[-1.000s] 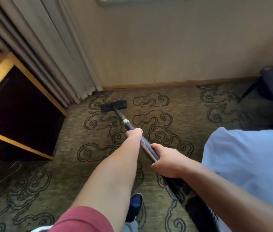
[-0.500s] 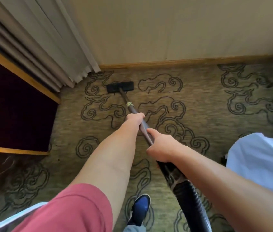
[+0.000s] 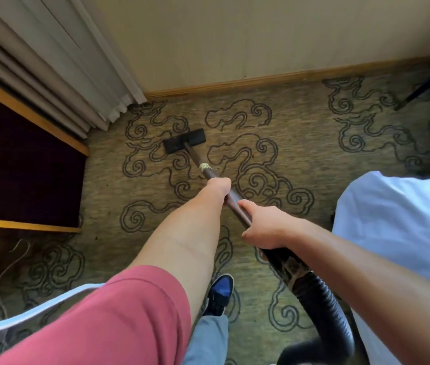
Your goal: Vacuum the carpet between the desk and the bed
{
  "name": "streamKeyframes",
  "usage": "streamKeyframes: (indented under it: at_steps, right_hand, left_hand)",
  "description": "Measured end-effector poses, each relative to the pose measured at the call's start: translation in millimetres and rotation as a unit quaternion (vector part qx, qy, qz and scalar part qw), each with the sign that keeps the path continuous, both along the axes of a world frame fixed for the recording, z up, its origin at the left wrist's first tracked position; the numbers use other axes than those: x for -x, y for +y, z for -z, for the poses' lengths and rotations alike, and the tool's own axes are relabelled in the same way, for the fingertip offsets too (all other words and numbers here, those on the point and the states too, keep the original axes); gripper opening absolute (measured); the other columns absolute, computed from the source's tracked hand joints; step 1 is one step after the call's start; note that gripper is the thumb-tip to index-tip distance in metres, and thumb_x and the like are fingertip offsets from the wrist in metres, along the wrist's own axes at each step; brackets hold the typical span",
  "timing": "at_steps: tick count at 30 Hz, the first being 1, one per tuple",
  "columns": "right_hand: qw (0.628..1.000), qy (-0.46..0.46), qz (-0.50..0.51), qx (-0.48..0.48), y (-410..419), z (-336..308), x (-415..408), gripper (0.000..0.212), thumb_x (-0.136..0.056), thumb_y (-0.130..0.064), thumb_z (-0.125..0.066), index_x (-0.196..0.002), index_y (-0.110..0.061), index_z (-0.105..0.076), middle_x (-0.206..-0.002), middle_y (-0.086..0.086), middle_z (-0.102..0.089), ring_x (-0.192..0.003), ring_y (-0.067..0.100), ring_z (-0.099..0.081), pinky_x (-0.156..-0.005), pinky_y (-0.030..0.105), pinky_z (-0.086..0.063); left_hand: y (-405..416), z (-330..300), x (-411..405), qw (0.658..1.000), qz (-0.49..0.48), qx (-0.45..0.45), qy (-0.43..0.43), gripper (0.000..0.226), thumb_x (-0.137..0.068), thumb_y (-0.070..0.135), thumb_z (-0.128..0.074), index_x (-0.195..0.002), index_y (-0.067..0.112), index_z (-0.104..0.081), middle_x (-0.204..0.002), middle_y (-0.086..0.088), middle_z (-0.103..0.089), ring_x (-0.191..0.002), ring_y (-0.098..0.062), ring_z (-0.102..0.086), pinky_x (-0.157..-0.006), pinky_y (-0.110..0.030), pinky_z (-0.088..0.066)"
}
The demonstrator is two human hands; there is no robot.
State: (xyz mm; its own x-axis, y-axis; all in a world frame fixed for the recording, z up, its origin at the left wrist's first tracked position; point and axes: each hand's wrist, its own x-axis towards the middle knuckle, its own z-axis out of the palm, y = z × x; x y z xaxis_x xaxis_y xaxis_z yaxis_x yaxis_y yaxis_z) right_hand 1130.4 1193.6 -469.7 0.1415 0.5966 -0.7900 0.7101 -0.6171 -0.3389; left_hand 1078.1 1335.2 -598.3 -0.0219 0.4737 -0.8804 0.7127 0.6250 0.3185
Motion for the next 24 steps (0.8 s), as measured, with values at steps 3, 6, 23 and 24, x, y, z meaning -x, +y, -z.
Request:
streamKeyframes:
  at_steps: [3,6,23,24]
  right_hand:
    - [1.0,0.002,-0.004,0.016,-63.8,-27.2,6.6,0.084,-0.081,-0.024,-0.057,-0.154,-0.037,-0.018,-0.107,0.008,-0.06,-0.077,0.024,-0.065,-0.064,0.033,-0.055]
    - [1.0,0.005,-0.009,0.02,-117.2,-37.3,16.0,0.081,-0.081,-0.022,-0.056,-0.153,-0.036,-0.021,-0.099,0.006,-0.059,-0.072,0.024,-0.063,-0.062,0.032,-0.054]
    - [0.998,0.04,-0.013,0.044,-359.4,-93.0,-6.3,0.082,-0.081,-0.013,-0.062,-0.15,-0.041,-0.028,-0.093,0.005,-0.06,-0.051,0.013,-0.065,-0.047,0.029,-0.055]
    - [0.997,0.053,0.007,0.049,-371.7,-98.2,-10.1,0.083,-0.082,-0.009,-0.061,-0.151,-0.04,-0.027,-0.091,0.007,-0.059,-0.046,0.014,-0.064,-0.045,0.028,-0.055]
  left_hand:
    - [-66.3,-19.7,8.0,1.0,-0.002,0.024,-0.004,0.046,-0.095,0.025,-0.052,-0.135,0.003,-0.049,-0.117,-0.016,-0.061,-0.1,-0.034,-0.063,-0.096,-0.04,-0.054]
    - [-119.3,-28.3,15.0,0.999,0.001,0.031,-0.006,0.047,-0.097,0.024,-0.049,-0.138,0.002,-0.048,-0.131,-0.016,-0.057,-0.115,-0.034,-0.06,-0.101,-0.041,-0.052]
    - [-377.7,-62.1,10.8,0.994,0.066,0.034,-0.08,0.041,-0.104,0.014,-0.039,-0.142,0.003,-0.05,-0.112,-0.011,-0.056,-0.064,-0.018,-0.056,-0.061,-0.023,-0.051]
    - [-390.0,-65.3,5.7,0.993,0.059,0.041,-0.093,0.036,-0.104,0.014,-0.039,-0.137,0.007,-0.052,-0.112,-0.011,-0.056,-0.067,-0.017,-0.058,-0.067,-0.025,-0.054]
